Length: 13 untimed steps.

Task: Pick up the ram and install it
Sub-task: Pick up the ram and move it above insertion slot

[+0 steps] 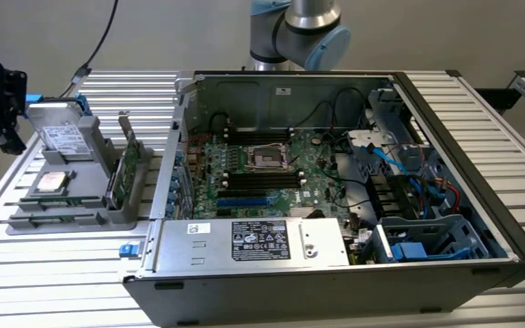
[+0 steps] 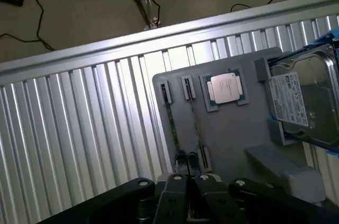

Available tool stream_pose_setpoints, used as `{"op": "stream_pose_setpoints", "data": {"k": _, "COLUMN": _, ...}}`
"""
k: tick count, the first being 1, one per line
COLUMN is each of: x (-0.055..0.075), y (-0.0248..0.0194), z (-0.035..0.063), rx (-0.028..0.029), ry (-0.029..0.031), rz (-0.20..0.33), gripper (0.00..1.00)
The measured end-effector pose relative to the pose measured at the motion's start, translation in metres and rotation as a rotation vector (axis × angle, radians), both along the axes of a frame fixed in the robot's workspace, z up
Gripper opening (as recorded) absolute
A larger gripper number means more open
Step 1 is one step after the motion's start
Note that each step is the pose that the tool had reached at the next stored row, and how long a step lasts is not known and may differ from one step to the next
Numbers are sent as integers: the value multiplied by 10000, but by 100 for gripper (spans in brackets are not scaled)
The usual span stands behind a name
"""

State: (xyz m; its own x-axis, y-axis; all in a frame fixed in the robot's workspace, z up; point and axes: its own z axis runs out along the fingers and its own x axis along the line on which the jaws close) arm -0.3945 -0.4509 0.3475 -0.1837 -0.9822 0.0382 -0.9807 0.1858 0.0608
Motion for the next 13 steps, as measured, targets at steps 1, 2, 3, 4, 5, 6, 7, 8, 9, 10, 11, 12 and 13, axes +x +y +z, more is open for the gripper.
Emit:
{"op": "stream_pose_setpoints", "data": {"k": 1, "x": 0, "y": 0, "z": -5, "rx": 0, "ry": -15, "rz": 180, "gripper": 10}}
{"op": "stream_pose_setpoints", "data": {"k": 2, "x": 0, "y": 0, "z": -10, "rx": -1, "ry": -30, "rz": 365, "gripper": 10}}
{"op": "stream_pose_setpoints", "data": {"k": 3, "x": 0, "y": 0, "z": -15, "rx": -1, "ry": -46, "rz": 540, "gripper": 10}}
{"op": "stream_pose_setpoints", "data": {"k": 4, "x": 0, "y": 0, "z": -21, "rx": -1, "ry": -62, "rz": 719, "gripper": 10}}
{"op": "stream_pose_setpoints", "data": {"k": 5, "x": 0, "y": 0, "z": -26, "rx": -1, "ry": -79, "rz": 905, "gripper": 10}}
{"op": "stream_pose_setpoints", "data": {"k": 6, "x": 0, "y": 0, "z": -31, "rx": -2, "ry": -93, "rz": 1084, "gripper": 10}}
{"op": "stream_pose_setpoints", "data": {"k": 7, "x": 0, "y": 0, "z": -37, "rx": -2, "ry": -110, "rz": 1280, "gripper": 10}}
{"op": "stream_pose_setpoints", "data": {"k": 8, "x": 0, "y": 0, "z": -42, "rx": -2, "ry": -126, "rz": 1473, "gripper": 10}}
{"op": "stream_pose_setpoints", "data": {"k": 9, "x": 0, "y": 0, "z": -48, "rx": -2, "ry": -141, "rz": 1651, "gripper": 10}}
{"op": "stream_pose_setpoints", "data": {"k": 10, "x": 0, "y": 0, "z": -53, "rx": -2, "ry": -154, "rz": 1831, "gripper": 10}}
{"op": "stream_pose_setpoints", "data": {"k": 11, "x": 0, "y": 0, "z": -58, "rx": -2, "ry": -168, "rz": 2010, "gripper": 10}}
{"op": "stream_pose_setpoints", "data": {"k": 12, "x": 0, "y": 0, "z": -63, "rx": -2, "ry": -179, "rz": 2191, "gripper": 10}}
{"op": "stream_pose_setpoints", "data": {"k": 13, "x": 0, "y": 0, "z": -69, "rx": 0, "ry": -190, "rz": 2382, "gripper": 10}}
